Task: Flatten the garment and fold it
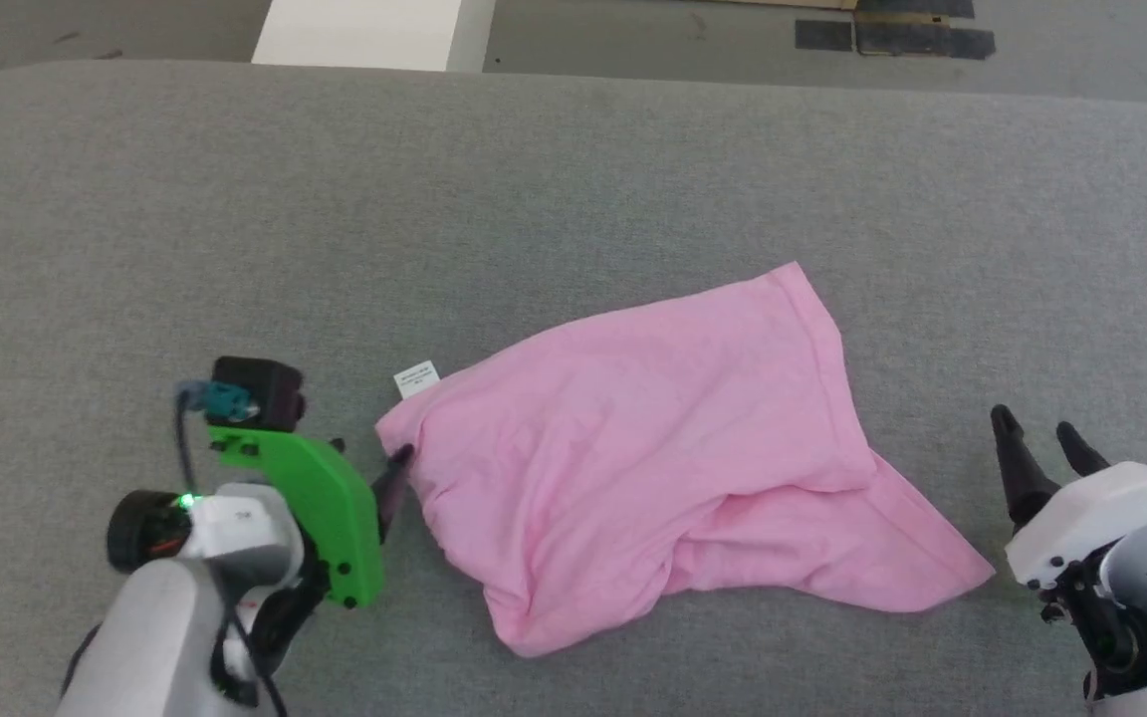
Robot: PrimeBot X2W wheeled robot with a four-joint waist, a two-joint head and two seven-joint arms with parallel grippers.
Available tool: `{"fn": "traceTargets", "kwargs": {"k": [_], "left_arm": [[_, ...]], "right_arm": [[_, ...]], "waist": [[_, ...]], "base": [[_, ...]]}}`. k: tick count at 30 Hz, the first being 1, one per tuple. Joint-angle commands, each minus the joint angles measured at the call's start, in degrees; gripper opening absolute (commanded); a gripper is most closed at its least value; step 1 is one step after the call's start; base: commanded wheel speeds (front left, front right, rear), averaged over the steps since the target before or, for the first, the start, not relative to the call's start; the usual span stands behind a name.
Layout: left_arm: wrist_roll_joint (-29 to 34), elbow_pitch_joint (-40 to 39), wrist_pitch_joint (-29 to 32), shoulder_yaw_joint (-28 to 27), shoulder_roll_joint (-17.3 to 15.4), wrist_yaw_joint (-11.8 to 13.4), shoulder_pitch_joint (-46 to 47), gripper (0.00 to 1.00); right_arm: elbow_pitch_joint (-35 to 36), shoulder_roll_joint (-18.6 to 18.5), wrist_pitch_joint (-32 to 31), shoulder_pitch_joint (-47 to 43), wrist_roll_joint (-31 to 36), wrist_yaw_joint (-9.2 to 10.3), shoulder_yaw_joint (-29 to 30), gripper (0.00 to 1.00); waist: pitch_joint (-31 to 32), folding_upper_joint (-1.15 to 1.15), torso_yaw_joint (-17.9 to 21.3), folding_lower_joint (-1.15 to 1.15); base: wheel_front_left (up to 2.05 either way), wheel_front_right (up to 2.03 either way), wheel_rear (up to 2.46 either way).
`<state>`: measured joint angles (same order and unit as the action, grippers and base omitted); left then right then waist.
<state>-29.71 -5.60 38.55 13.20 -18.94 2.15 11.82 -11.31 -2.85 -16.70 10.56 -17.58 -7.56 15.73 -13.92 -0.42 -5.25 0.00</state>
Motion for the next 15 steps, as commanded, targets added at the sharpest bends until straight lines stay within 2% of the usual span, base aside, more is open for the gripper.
{"fn": "traceTargets", "kwargs": {"k": [1, 7, 9, 15], "left_arm": [[0.45, 1.97, 0.55, 1.1, 0.58, -0.67, 1.89, 1.0], [2.23, 9.61, 0.7, 2.91, 0.99, -0.77, 5.33, 1.0], [2.37, 11.03, 0.52, 3.02, 1.13, -0.57, 5.66, 0.02], [1.17, 10.42, -1.5, 2.64, 1.78, -1.22, 5.67, 0.0]], "right_arm": [[0.32, -0.03, 0.0, 0.68, 0.13, 0.08, -0.04, 1.0], [0.76, -0.03, 0.28, 1.09, 0.25, 0.08, 0.1, 1.0], [1.05, -0.03, 0.31, 1.09, 0.48, 0.08, 0.21, 1.0], [4.35, -0.03, -1.03, 2.43, 1.21, 0.08, -3.04, 1.0]], "waist": [[-1.03, 0.42, 0.91, 0.0], [-2.53, 0.42, 2.22, 0.0], [-2.86, 0.42, 2.32, 0.0], [-3.62, 0.42, 1.43, 0.0]], "base": [[0.0, 0.0, 0.0], [0.0, 0.0, 0.0], [0.0, 0.0, 0.0], [0.0, 0.0, 0.0]]}}
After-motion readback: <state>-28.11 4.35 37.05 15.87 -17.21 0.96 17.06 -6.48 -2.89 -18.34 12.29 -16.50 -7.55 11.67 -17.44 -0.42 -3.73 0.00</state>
